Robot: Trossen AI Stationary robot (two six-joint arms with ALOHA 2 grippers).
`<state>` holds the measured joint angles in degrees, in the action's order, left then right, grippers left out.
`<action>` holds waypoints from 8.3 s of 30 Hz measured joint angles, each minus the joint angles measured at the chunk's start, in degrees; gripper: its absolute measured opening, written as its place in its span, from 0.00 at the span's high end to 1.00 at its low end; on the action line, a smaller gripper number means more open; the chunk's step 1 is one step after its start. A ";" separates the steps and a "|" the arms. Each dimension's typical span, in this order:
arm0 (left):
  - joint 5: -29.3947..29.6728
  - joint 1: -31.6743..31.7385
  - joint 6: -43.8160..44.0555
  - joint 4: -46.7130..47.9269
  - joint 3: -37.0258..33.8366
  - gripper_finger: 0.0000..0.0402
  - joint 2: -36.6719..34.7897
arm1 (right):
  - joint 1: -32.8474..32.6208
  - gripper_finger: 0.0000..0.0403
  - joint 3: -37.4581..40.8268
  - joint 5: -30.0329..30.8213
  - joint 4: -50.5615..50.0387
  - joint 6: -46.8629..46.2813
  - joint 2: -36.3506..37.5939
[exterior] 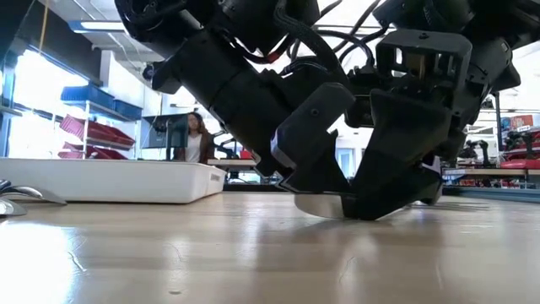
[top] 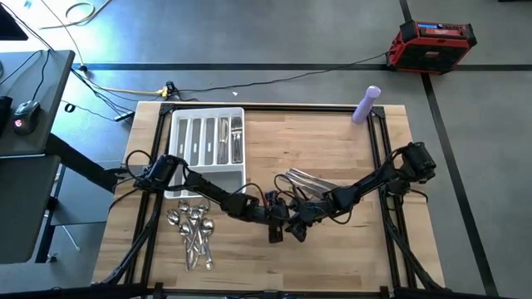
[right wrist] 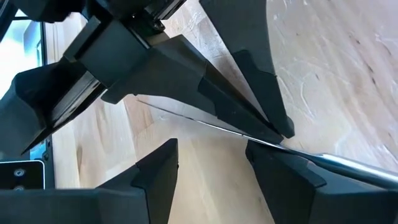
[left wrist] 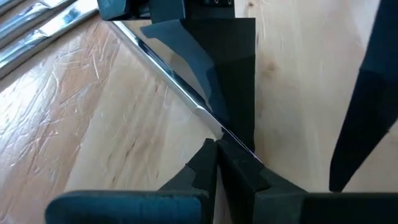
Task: Sort silverware
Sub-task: Put the knife in the silverware tray
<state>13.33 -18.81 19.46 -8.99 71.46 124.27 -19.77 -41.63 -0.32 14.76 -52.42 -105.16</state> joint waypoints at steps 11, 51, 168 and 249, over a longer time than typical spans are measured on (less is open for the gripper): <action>-8.06 -1.07 -0.22 3.42 0.04 0.98 -3.53 | 0.11 0.53 0.13 0.21 -1.54 0.39 1.42; -1.83 1.48 -9.78 0.20 2.93 1.00 2.22 | -2.38 0.53 0.26 -1.81 5.03 5.49 0.44; 46.52 17.22 38.37 1.10 -44.41 0.98 -36.23 | -29.00 0.63 -33.05 70.65 -98.77 -17.64 0.70; 8.64 -0.70 -24.25 4.82 1.10 0.99 -8.52 | -5.75 1.00 -1.11 26.08 -21.13 16.33 11.08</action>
<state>21.97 -19.51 -4.79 -4.18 72.57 115.75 -25.52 -42.74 25.76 -6.37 -36.10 -94.08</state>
